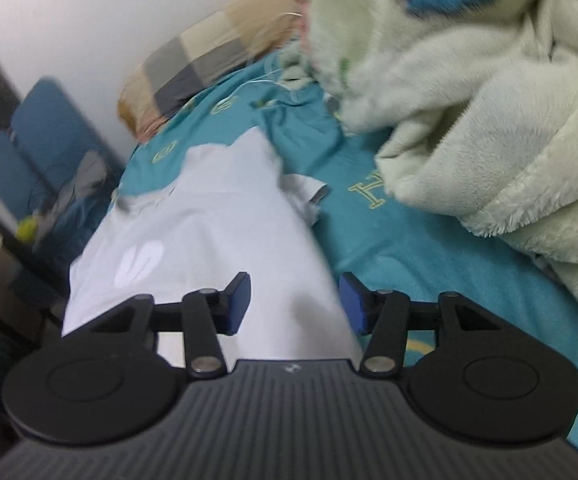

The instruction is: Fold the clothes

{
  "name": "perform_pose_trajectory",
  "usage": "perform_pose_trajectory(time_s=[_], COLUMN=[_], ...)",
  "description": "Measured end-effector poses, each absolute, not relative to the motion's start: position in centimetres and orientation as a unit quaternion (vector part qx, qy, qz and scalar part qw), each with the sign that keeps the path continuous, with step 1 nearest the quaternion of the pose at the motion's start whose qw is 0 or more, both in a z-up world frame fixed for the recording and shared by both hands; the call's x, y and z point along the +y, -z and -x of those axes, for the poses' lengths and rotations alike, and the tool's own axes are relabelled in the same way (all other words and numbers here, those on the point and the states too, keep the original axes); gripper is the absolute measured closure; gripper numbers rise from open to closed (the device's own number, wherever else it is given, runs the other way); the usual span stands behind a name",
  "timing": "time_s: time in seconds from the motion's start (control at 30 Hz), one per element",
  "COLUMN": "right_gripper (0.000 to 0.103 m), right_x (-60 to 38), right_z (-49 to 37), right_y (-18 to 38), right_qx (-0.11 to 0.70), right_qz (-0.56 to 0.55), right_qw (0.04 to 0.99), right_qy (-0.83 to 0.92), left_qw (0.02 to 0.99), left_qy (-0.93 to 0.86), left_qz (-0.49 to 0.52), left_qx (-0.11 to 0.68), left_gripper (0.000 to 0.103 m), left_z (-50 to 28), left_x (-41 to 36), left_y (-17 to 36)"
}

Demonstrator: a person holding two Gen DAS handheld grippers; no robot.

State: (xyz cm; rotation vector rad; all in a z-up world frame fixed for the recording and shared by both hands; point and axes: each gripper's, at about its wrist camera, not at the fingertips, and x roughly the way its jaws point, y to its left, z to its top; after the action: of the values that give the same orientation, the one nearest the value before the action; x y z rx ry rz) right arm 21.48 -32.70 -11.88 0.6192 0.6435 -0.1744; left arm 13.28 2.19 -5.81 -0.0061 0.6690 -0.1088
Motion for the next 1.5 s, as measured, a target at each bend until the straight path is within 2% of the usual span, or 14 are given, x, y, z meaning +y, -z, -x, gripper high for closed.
perform_pose_trajectory(time_s=[0.4,0.43,0.63,0.77,0.9,0.93,0.97,1.17,1.37,1.5], right_gripper=[0.051,0.052,0.073,0.073,0.074,0.09,0.096,0.099,0.099,0.099], right_x=[-37.5,-37.8,-38.5,-38.1,-36.8,-36.5,-36.4,-36.0,-37.2,-39.1], right_z=[-26.7,-27.2,-29.9,-31.5,-32.5,-32.6,-32.7,-32.1,-32.2,-34.2], right_y=[16.2,16.8,19.8,20.4,19.7,19.4,19.0,14.4,7.5,5.3], right_qx=[0.254,0.253,0.234,0.224,0.244,0.248,0.249,0.223,0.173,0.202], right_qz=[-0.468,-0.476,-0.491,-0.486,-0.441,-0.43,-0.419,-0.327,-0.154,-0.105], right_qw=[0.839,0.833,0.826,0.839,0.859,0.863,0.868,0.908,0.948,0.947], right_qy=[0.113,0.121,0.146,0.101,0.087,0.089,0.094,0.136,0.218,0.227], left_qw=[0.931,0.931,0.934,0.927,0.926,0.927,0.928,0.934,0.937,0.936], left_qy=[0.03,0.029,0.022,0.035,0.039,0.039,0.039,0.03,0.026,0.025], left_qz=[0.086,0.088,0.067,0.087,0.078,0.076,0.075,0.077,0.094,0.108], left_qx=[0.352,0.353,0.349,0.362,0.367,0.366,0.364,0.348,0.335,0.334], left_gripper=[0.0,0.0,0.0,0.0,0.0,0.0,0.0,0.0,0.0,0.0], left_z=[-16.5,-16.9,-19.4,-20.2,-20.2,-20.2,-20.1,-20.0,-20.2,-20.2], left_x=[3.6,3.5,2.5,2.5,2.0,2.0,2.0,2.3,3.0,3.3], left_y=[7.6,7.8,9.3,10.2,10.7,10.7,10.6,9.8,8.9,8.4])
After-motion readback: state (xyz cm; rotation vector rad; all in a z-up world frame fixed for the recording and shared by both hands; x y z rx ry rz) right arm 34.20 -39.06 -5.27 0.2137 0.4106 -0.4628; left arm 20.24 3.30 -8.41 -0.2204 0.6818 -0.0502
